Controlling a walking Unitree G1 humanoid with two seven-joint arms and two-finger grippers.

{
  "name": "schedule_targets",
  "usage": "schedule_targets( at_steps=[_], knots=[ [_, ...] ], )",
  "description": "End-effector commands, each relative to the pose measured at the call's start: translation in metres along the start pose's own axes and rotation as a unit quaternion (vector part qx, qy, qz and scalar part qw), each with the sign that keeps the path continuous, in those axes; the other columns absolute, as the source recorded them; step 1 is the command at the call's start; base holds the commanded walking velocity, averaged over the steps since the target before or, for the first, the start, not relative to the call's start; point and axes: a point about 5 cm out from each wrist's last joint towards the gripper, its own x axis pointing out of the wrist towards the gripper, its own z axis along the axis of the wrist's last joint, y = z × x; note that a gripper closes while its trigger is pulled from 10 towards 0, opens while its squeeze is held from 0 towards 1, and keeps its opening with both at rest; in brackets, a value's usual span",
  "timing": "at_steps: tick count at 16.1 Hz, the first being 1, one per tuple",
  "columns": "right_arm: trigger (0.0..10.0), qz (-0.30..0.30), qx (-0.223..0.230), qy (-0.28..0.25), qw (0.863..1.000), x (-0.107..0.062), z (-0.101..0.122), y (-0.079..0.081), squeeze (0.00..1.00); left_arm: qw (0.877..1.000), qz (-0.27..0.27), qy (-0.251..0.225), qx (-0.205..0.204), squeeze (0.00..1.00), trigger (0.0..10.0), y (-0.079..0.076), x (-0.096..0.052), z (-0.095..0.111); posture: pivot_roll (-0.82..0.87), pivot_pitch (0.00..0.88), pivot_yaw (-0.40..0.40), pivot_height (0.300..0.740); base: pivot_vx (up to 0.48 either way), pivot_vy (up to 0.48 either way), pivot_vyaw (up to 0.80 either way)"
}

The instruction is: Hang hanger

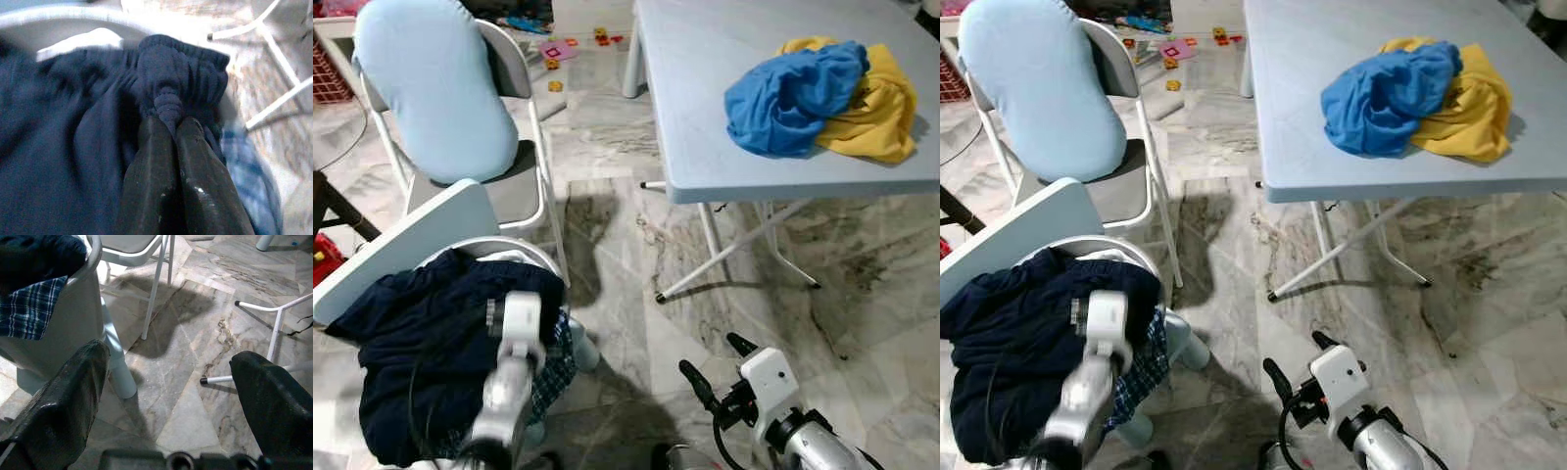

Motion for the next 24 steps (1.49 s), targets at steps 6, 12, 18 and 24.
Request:
schedule_targets(
  at_steps=[6, 12, 18, 24],
  knots=[
    [10.0, 0.019, -0.004, 0.021, 1.000, 0.000, -0.010, -0.002, 0.00, 0.998, 0.039, 0.047, 0.011, 0.00, 0.0, 0.014, -0.038, -0.037, -0.15, 0.201, -0.051, 0.740, 0.000, 0.000, 0.00],
    [10.0, 0.026, -0.009, 0.026, 0.999, 0.000, -0.014, -0.005, 0.00, 0.995, 0.018, 0.064, 0.074, 1.00, 10.0, 0.008, -0.037, -0.035, -0.15, 0.205, -0.063, 0.740, 0.000, 0.000, 0.00],
    [10.0, 0.034, -0.017, 0.027, 0.999, 0.002, -0.015, -0.007, 0.00, 0.995, 0.009, 0.011, 0.097, 1.00, 10.0, -0.009, -0.034, -0.007, -0.14, 0.199, -0.073, 0.740, 0.000, 0.000, 0.00],
    [10.0, 0.044, -0.022, 0.024, 0.999, 0.006, -0.015, -0.005, 0.00, 0.987, -0.037, 0.043, 0.149, 1.00, 10.0, -0.025, -0.046, -0.009, -0.13, 0.199, -0.075, 0.740, 0.000, 0.000, 0.00]
  ],
)
